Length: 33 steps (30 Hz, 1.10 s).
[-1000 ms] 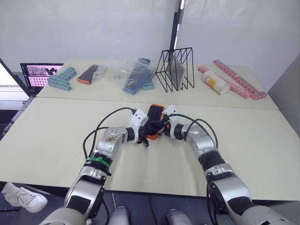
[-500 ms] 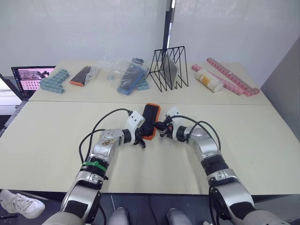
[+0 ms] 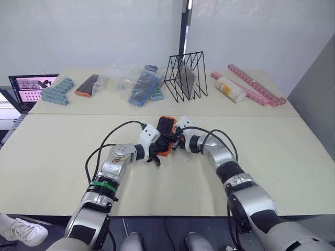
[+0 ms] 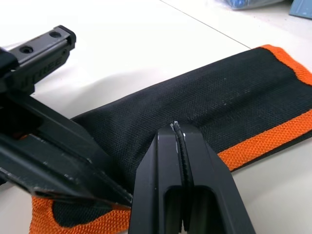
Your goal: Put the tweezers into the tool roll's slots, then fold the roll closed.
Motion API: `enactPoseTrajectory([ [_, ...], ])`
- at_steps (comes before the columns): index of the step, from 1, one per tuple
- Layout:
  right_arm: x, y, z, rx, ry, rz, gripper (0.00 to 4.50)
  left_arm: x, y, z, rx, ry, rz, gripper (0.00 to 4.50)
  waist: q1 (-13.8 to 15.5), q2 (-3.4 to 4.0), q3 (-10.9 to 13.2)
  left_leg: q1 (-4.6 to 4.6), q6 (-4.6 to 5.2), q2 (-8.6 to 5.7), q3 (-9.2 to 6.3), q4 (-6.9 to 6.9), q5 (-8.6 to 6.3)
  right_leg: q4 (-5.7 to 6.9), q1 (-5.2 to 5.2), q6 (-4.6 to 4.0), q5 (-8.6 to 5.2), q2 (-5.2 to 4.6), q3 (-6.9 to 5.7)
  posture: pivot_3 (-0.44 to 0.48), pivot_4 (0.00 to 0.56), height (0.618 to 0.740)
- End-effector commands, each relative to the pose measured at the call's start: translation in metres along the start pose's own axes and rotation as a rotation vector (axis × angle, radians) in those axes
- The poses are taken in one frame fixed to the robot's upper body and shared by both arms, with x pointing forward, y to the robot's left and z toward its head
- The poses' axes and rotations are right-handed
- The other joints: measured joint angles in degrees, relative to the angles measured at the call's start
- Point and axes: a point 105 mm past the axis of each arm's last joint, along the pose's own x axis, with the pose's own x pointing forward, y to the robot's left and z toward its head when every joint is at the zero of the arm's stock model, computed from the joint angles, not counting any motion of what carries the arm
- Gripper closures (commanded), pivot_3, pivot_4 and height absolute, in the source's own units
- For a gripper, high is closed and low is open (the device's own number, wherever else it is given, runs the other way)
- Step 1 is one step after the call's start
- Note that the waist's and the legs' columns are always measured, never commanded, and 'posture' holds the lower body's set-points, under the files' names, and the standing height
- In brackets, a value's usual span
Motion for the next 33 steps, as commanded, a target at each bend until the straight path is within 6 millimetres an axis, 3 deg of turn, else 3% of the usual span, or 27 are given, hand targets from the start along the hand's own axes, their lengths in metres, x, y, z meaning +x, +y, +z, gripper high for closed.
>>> enactPoseTrajectory([
  [1,0.003,-0.015,0.001,0.014,0.017,-0.115,4.5,0.001,-0.018,-0.048,-0.076,0.17,-0.048,4.47,-0.2,0.0,0.0,0.22,0.0,0.0,-0.03,-0.02,0.0,-0.05,0.21,0.0,0.0,0.01,-0.02,0.0,0.15,0.712],
  [9,0.014,-0.016,0.012,-0.043,0.028,-0.169,4.5,-0.004,-0.022,-0.05,-0.092,0.171,-0.053,4.47,-1.0,0.03,-0.2,0.29,-0.03,-0.01,-0.24,0.0,0.03,-0.04,0.34,-0.01,0.0,0.06,-0.1,0.0,0.15,0.712],
  [14,0.017,-0.017,0.037,-0.016,-0.062,-0.173,4.5,-0.006,-0.022,-0.051,-0.095,0.175,-0.049,4.47,-0.8,0.02,-0.2,0.09,0.01,-0.07,-0.29,-0.07,-0.02,-0.08,0.3,-0.01,0.0,0.04,-0.09,0.0,0.15,0.712],
  [18,0.02,-0.015,0.043,-0.013,-0.075,-0.166,4.5,-0.008,-0.023,-0.052,-0.098,0.178,-0.044,4.47,-0.7,0.03,-0.2,-0.02,0.04,-0.07,-0.29,-0.1,-0.04,-0.16,0.24,-0.01,0.0,0.04,-0.09,0.0,0.15,0.712],
  [22,0.023,-0.015,0.043,0.028,-0.077,-0.187,4.5,-0.009,-0.023,-0.053,-0.101,0.177,-0.041,4.47,-0.7,0.03,-0.2,-0.05,0.04,-0.07,-0.3,-0.12,-0.05,-0.17,0.21,-0.01,0.0,0.05,-0.1,0.0,0.15,0.712],
  [29,0.019,-0.024,0.011,0.013,0.088,-0.308,4.5,-0.009,-0.023,-0.049,-0.096,0.164,-0.038,4.47,-0.7,0.03,-0.2,-0.06,0.04,-0.07,-0.31,-0.13,-0.05,-0.2,0.2,-0.01,0.0,0.04,-0.1,0.0,0.15,0.712],
  [33,0.014,-0.033,0.007,0.042,0.097,-0.375,4.5,-0.012,-0.021,-0.046,-0.094,0.152,-0.03,4.47,-0.7,0.03,-0.2,-0.08,0.04,-0.08,-0.31,-0.12,-0.05,-0.2,0.19,-0.01,0.0,0.04,-0.09,0.0,0.15,0.712],
])
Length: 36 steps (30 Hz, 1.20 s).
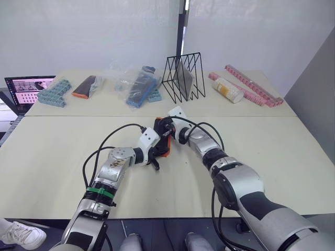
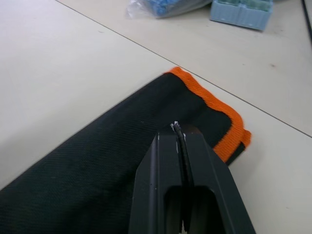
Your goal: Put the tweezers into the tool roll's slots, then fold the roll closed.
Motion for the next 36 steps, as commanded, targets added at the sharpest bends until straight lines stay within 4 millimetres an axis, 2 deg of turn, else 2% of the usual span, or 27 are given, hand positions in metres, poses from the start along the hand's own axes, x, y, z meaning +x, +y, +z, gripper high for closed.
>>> enactPoseTrajectory([
  [1,-0.003,-0.013,-0.006,0.032,0.025,-0.067,4.5,-0.004,-0.008,-0.04,-0.09,0.125,-0.015,4.47,0.0,0.0,0.0,0.02,0.0,0.0,0.0,0.0,0.0,0.0,0.01,0.0,0.0,0.0,0.0,0.0,0.15,0.712],
  [5,-0.006,-0.026,0.014,0.069,-0.071,-0.104,4.5,-0.007,-0.008,-0.035,-0.09,0.09,-0.006,4.47,-0.1,0.0,0.0,-0.01,0.0,0.0,0.0,-0.01,0.0,-0.01,-0.01,0.0,0.0,0.0,0.0,0.0,0.15,0.712],
  [10,-0.015,-0.042,0.038,0.103,-0.195,-0.102,4.5,-0.014,-0.011,-0.011,-0.027,-0.052,-0.026,4.47,-0.1,0.01,0.0,-0.17,0.0,0.0,-0.01,-0.03,0.0,-0.05,-0.1,0.0,0.0,0.0,0.0,0.0,0.15,0.712],
  [13,-0.023,-0.05,0.05,0.099,-0.273,-0.054,4.5,-0.027,0.002,0.007,-0.025,-0.133,0.038,4.47,-0.2,0.02,0.1,-0.3,0.0,0.0,0.0,-0.02,0.0,-0.08,-0.21,0.0,0.0,0.0,0.0,0.0,0.15,0.712],
  [15,-0.035,-0.062,0.056,0.122,-0.334,-0.018,4.5,-0.045,0.005,0.025,-0.034,-0.206,0.039,4.47,-0.4,0.01,0.3,-0.34,0.0,0.0,-0.01,-0.02,0.0,-0.07,-0.25,0.0,0.0,0.0,0.0,0.0,0.15,0.712],
  [19,-0.06,-0.079,0.053,0.058,-0.378,0.066,4.5,-0.082,0.013,0.041,0.015,-0.24,0.089,4.47,-0.1,0.06,0.5,-0.91,-0.08,0.0,-0.08,0.04,0.05,0.05,-0.81,0.0,0.01,0.0,-0.02,0.0,0.15,0.712],
  [23,-0.089,-0.089,0.025,-0.076,-0.284,0.163,4.5,-0.122,0.03,0.037,0.078,-0.174,0.215,3.31,0.7,0.06,0.5,-0.97,-0.09,-0.02,-0.05,0.07,0.06,0.04,-0.88,-0.01,0.01,-0.02,-0.01,0.0,0.15,0.712],
  [25,-0.103,-0.094,0.018,-0.081,-0.263,0.183,3.95,-0.141,0.036,0.033,0.093,-0.15,0.279,2.65,0.9,0.1,0.6,-0.98,-0.09,-0.02,-0.03,0.04,0.06,0.02,-0.94,-0.01,0.01,-0.02,0.01,0.0,0.15,0.712],
  [28,-0.127,-0.103,0.008,-0.095,-0.237,0.188,2.97,-0.172,0.045,0.014,0.106,-0.052,0.368,1.66,1.0,0.16,1.0,-1.04,-0.09,-0.02,0.01,0.05,0.06,0.02,-1.03,-0.01,0.01,-0.04,0.04,0.0,0.15,0.712],
  [31,-0.152,-0.113,-0.007,-0.091,-0.218,0.165,1.94,-0.225,0.06,-0.013,0.144,0.096,0.508,0.67,0.7,0.15,1.1,-1.05,-0.1,-0.01,0.01,0.02,0.06,-0.02,-1.12,-0.01,0.01,-0.02,0.05,0.0,0.15,0.712],
  [33,-0.164,-0.117,-0.019,-0.074,-0.19,0.161,1.26,-0.251,0.064,-0.023,0.143,0.143,0.558,0.02,0.9,0.07,1.1,-1.05,-0.09,-0.01,0.01,-0.01,0.06,-0.03,-1.12,-0.02,0.0,-0.03,0.03,0.0,0.15,0.712],
  [36,-0.186,-0.133,-0.048,-0.021,-0.098,0.095,0.23,-0.293,0.065,-0.044,0.081,0.212,0.617,0.0,1.0,0.0,1.1,-1.05,-0.09,-0.01,0.1,0.01,0.06,-0.15,-1.11,-0.04,-0.01,-0.1,0.04,0.0,0.15,0.712],
])
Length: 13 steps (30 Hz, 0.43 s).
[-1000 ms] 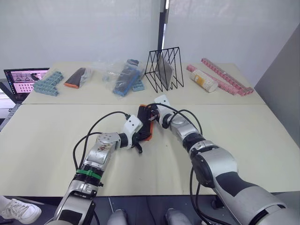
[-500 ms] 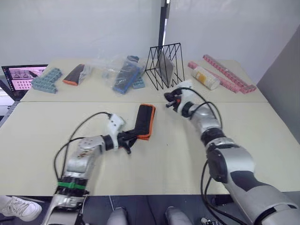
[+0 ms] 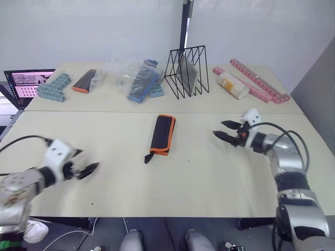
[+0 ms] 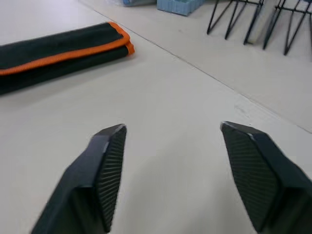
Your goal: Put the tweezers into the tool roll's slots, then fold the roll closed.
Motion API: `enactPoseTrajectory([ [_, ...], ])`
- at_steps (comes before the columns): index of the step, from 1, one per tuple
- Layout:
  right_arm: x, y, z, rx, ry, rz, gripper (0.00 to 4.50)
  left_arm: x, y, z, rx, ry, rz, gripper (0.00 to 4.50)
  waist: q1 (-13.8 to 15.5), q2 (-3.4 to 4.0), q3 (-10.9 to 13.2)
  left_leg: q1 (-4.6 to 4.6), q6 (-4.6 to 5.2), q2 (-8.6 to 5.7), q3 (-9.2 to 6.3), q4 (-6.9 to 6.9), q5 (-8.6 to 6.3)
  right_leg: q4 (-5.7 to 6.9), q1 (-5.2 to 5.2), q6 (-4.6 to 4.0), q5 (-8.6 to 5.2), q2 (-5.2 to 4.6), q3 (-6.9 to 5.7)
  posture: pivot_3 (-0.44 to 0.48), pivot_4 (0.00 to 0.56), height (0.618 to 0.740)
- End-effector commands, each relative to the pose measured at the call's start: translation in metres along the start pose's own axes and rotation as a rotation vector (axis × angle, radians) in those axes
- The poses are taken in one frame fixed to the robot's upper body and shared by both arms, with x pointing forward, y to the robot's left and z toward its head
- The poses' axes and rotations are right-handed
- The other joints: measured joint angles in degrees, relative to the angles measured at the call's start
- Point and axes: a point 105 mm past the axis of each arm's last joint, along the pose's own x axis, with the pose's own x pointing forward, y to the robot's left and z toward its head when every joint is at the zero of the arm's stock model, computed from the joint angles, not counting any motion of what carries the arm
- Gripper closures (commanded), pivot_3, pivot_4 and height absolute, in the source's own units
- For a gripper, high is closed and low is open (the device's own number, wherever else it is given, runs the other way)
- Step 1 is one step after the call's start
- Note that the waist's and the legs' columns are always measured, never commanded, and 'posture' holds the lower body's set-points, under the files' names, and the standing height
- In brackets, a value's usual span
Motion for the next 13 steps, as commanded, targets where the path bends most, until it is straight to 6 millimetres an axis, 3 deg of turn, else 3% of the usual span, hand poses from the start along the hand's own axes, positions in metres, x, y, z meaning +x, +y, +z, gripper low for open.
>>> enactPoseTrajectory([
  [1,-0.024,-0.013,-0.007,0.034,0.03,-0.067,0.03,-0.031,0.02,-0.013,0.0,0.036,0.036,0.0,0.1,-0.03,0.0,0.0,0.0,0.0,0.03,0.01,0.0,-0.03,0.01,0.0,0.0,-0.03,-0.01,0.0,0.15,0.712],
  [7,-0.043,-0.017,-0.024,0.054,0.061,-0.169,0.03,-0.048,0.03,-0.036,-0.058,0.072,0.091,0.0,0.3,-0.06,0.0,0.02,-0.01,0.0,0.09,0.04,0.01,0.02,0.0,0.0,0.0,-0.06,-0.02,0.0,0.15,0.712],
  [13,-0.044,-0.016,-0.028,0.058,0.071,-0.199,0.03,-0.045,0.026,-0.036,-0.061,0.058,0.071,0.0,0.1,-0.06,0.0,-0.01,-0.01,0.0,0.1,0.01,0.01,0.03,-0.03,0.0,0.0,-0.05,0.0,0.0,0.15,0.712],
])
